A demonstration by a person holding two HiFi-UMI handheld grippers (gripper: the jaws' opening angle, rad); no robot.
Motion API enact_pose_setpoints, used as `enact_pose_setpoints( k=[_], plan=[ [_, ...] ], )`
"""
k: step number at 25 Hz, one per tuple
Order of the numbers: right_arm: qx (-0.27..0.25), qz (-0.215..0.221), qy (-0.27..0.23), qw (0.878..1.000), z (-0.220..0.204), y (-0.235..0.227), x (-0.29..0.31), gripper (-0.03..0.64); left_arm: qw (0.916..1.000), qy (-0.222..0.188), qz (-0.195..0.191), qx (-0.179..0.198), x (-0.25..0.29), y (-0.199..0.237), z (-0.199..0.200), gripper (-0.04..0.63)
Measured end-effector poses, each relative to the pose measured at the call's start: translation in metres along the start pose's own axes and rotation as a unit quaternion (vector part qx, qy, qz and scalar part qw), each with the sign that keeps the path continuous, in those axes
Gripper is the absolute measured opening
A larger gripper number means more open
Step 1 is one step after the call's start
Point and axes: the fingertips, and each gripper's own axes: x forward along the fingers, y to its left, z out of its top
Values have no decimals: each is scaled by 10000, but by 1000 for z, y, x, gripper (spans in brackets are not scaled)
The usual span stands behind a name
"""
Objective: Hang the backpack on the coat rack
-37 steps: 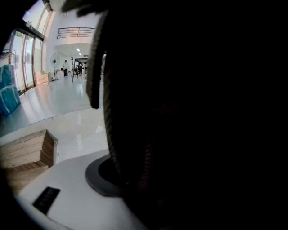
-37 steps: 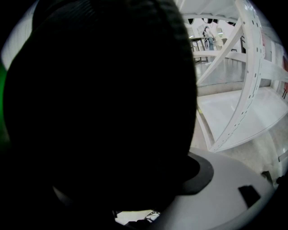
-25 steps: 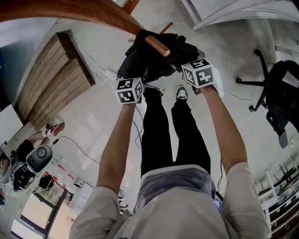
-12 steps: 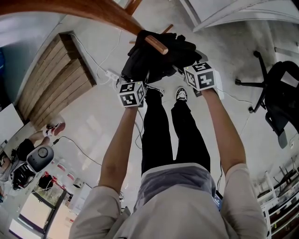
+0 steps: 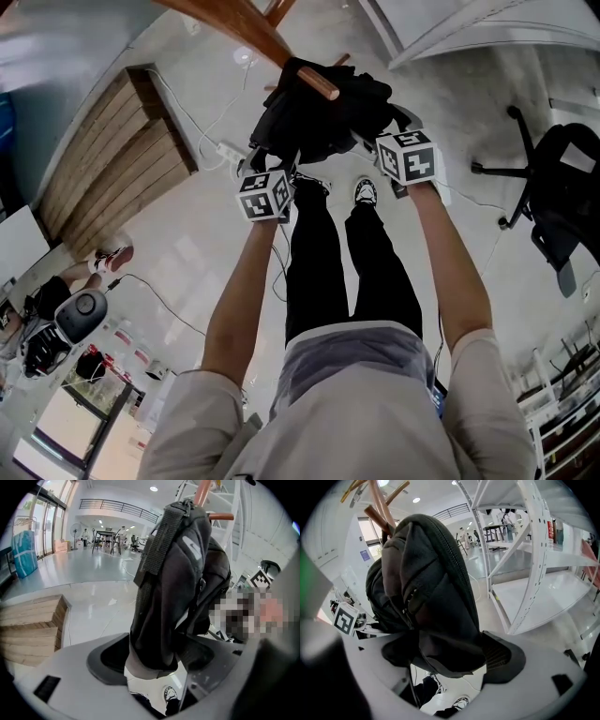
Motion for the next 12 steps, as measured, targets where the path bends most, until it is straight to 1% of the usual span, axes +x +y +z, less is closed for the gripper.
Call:
enact_pose_setpoints(
  k=[6, 12],
  plan=[
    [22, -89, -80, 9999, 2, 1, -14, 416, 9999, 96, -7, 62, -15, -2, -4, 287],
    [25, -21, -114, 9999, 4, 11, -31, 416, 9998, 154, -37, 91, -39, -17, -8, 261]
  ],
)
